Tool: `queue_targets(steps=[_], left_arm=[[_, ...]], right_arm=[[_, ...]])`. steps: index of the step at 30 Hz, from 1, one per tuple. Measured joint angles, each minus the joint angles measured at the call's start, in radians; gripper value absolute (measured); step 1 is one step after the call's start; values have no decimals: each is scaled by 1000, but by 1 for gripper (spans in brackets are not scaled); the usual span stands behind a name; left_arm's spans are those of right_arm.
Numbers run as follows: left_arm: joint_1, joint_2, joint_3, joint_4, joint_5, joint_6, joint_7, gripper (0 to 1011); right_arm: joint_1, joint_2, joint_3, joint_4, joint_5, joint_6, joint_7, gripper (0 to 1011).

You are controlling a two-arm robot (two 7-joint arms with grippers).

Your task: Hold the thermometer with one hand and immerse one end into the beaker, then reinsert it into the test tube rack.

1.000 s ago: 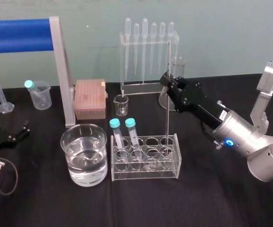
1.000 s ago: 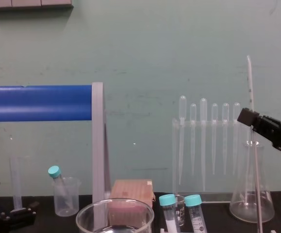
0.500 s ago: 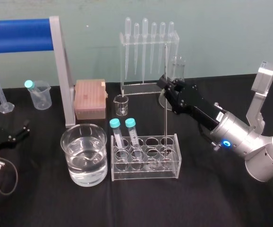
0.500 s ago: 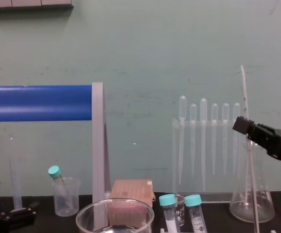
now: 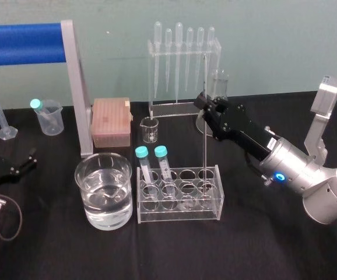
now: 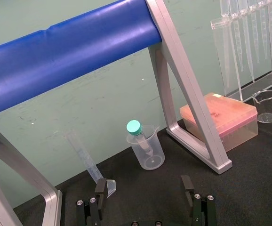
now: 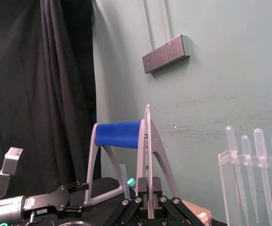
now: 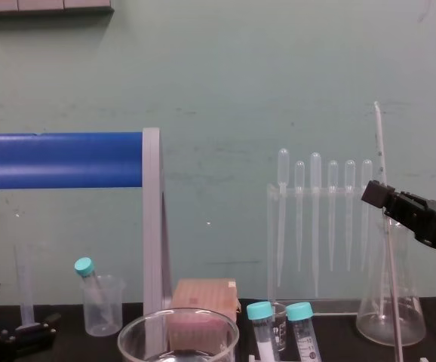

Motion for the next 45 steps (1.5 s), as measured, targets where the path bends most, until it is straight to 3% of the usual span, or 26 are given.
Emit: queue_targets(steps=[5, 8, 34, 38, 45], left_arm=[[0, 0, 0, 0, 0, 0, 0, 1008], [0, 0, 0, 0, 0, 0, 0, 1008], [0, 0, 0, 0, 0, 0, 0, 1008], [0, 0, 0, 0, 0, 0, 0, 1008], [0, 0, 0, 0, 0, 0, 0, 1008]], right_arm=[[0, 0, 0, 0, 0, -1, 0, 57], [-1, 0, 0, -1, 0, -1, 0, 113], [-1, 0, 0, -1, 0, -2, 0, 938], [-1, 0, 0, -1, 0, -2, 0, 1002], [-1, 0, 0, -1, 0, -2, 0, 1003]])
